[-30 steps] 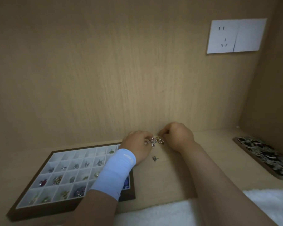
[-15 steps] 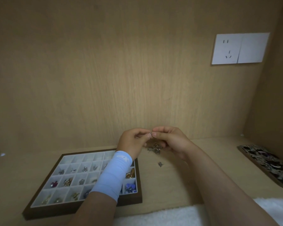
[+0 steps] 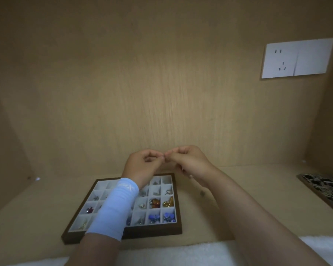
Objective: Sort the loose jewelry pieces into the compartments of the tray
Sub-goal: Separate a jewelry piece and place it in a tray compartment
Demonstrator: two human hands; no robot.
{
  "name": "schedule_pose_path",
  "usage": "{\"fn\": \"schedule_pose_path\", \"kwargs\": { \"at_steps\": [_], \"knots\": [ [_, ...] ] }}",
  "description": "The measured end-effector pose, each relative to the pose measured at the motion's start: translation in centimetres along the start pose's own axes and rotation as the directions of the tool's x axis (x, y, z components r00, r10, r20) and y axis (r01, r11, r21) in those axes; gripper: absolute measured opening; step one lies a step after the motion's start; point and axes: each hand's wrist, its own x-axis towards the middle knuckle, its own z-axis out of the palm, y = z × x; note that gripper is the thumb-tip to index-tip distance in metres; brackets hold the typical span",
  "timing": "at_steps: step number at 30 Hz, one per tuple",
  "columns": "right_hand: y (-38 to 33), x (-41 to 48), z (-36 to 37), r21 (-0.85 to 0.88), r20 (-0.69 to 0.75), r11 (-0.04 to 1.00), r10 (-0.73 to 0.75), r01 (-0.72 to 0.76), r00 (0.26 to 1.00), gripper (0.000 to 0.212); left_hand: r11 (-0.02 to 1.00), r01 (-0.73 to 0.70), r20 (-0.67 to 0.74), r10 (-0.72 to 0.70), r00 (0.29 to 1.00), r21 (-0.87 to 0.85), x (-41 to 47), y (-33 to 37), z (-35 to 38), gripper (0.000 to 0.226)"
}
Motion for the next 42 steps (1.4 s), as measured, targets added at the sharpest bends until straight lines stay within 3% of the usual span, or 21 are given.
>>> {"fn": "schedule_pose_path", "kwargs": {
  "at_steps": [5,11,17,25,27,30,35,42],
  "knots": [
    [-1.0,-0.3,3.5,-0.111,0.088,0.972,-0.197,0.206,0.976,0.003,0.999,0.044,-0.032,-0.045,0.998,-0.031,-2.5,0.1,-4.4,0.008],
    [-0.9,-1.0,6.2,-0.248,0.147,0.88,-0.379,0.405,0.914,0.01,0.966,0.143,0.037,-0.139,0.99,-0.214,-4.0,-1.2,-7.2,0.014],
    [-0.5,-1.2,6.7,-0.318,0.067,0.85,-0.422,0.42,0.904,0.003,0.958,0.143,0.102,-0.121,0.987,-0.248,-3.8,-2.2,-8.0,0.009],
    [0.0,-0.8,7.8,-0.529,0.219,0.772,-0.275,0.351,0.936,0.007,0.999,0.039,0.073,-0.041,0.996,0.017,-3.5,-4.4,-9.1,0.01],
    [0.0,-0.4,8.5,-0.658,0.282,0.676,-0.187,0.332,0.941,0.009,0.959,0.005,0.049,-0.02,0.999,0.282,-3.5,-5.2,-9.5,0.014],
    [0.2,-0.1,9.8,-0.822,0.356,0.442,-0.094,0.359,0.93,0.011,0.796,-0.022,0.067,-0.023,0.998,0.605,-3.9,-6.0,-9.9,0.022],
    [0.1,0.5,11.1,-0.893,0.358,0.292,-0.004,0.343,0.934,0.016,0.792,-0.019,0.137,-0.082,0.987,0.611,-3.9,-6.3,-9.4,0.039],
    [0.3,0.8,11.6,-0.919,0.32,0.263,0.065,0.293,0.945,0.02,0.735,-0.052,0.181,-0.097,0.979,0.676,-4.2,-5.9,-9.1,0.038]
  ]
}}
